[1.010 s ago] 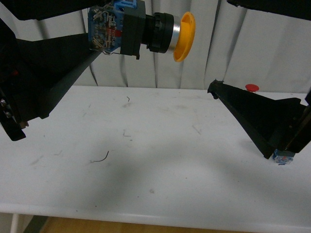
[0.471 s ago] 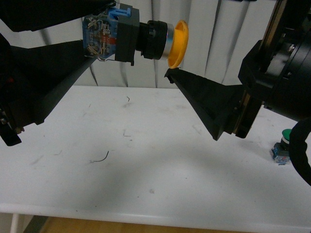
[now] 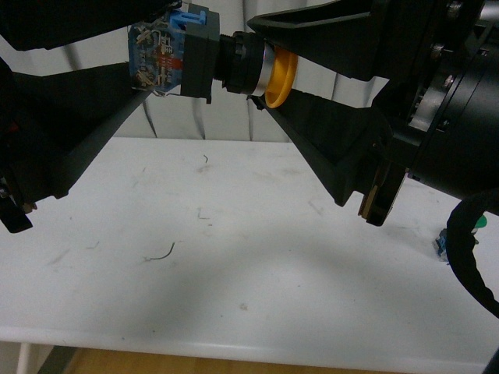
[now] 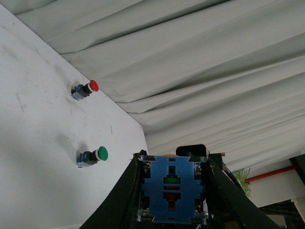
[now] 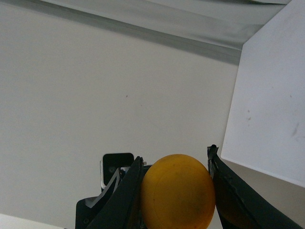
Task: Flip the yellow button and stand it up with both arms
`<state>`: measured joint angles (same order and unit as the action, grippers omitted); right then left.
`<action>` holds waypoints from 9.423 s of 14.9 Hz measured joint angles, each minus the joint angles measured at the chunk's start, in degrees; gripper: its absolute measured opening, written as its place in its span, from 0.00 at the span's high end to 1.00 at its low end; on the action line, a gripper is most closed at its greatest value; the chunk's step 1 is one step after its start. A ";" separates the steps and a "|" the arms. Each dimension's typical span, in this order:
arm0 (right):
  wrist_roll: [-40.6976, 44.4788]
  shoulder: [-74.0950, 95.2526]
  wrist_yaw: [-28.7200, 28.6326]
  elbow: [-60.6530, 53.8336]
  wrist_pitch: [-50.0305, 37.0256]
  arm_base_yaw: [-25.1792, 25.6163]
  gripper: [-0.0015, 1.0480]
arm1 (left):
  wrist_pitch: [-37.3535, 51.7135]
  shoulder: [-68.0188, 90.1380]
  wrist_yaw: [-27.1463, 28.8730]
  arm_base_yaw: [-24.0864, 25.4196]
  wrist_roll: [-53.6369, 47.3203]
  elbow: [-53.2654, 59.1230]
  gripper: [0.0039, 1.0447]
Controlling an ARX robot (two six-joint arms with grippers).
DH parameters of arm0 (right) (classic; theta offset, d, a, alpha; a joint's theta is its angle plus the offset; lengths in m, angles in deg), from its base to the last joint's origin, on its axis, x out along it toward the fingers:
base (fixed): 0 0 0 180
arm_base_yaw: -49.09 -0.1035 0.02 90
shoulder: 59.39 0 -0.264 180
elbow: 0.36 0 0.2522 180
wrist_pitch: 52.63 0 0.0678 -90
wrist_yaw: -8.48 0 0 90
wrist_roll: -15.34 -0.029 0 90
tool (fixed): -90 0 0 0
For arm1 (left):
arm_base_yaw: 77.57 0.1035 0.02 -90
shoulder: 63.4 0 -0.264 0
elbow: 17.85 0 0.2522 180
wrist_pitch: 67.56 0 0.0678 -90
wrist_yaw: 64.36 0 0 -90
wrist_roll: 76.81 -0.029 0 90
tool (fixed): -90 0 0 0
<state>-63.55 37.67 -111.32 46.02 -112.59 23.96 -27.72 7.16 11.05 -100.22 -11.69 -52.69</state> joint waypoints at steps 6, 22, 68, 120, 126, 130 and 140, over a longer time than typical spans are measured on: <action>-0.13 0.00 -0.24 0.00 0.11 0.52 0.66 | 0.15 0.00 -0.31 0.59 0.44 0.22 0.53; -1.25 -0.46 -0.42 -0.15 0.20 5.73 0.66 | -46.38 -42.97 -6.21 31.47 -36.68 0.59 0.13; 91.23 21.68 26.67 46.45 65.90 32.02 0.67 | -53.81 -70.10 14.62 22.60 -64.30 20.52 0.06; 81.59 21.49 33.03 47.30 58.62 24.83 0.06 | -53.81 -70.10 14.64 22.60 -64.30 20.52 0.06; 78.51 -27.96 24.46 4.11 41.11 30.75 0.41 | -53.83 -70.10 14.64 22.60 -64.30 20.52 0.06; 78.51 -40.11 26.08 -13.49 37.81 28.72 0.88 | -53.81 -70.10 14.62 22.60 -64.30 20.52 0.06; 78.73 -67.25 29.77 -29.77 46.97 25.14 0.98 | -53.81 -70.10 14.62 22.60 -64.30 20.52 0.06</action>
<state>15.17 -29.59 -81.55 16.25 -65.62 49.10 -81.53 -62.93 25.67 -77.62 -75.99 -32.17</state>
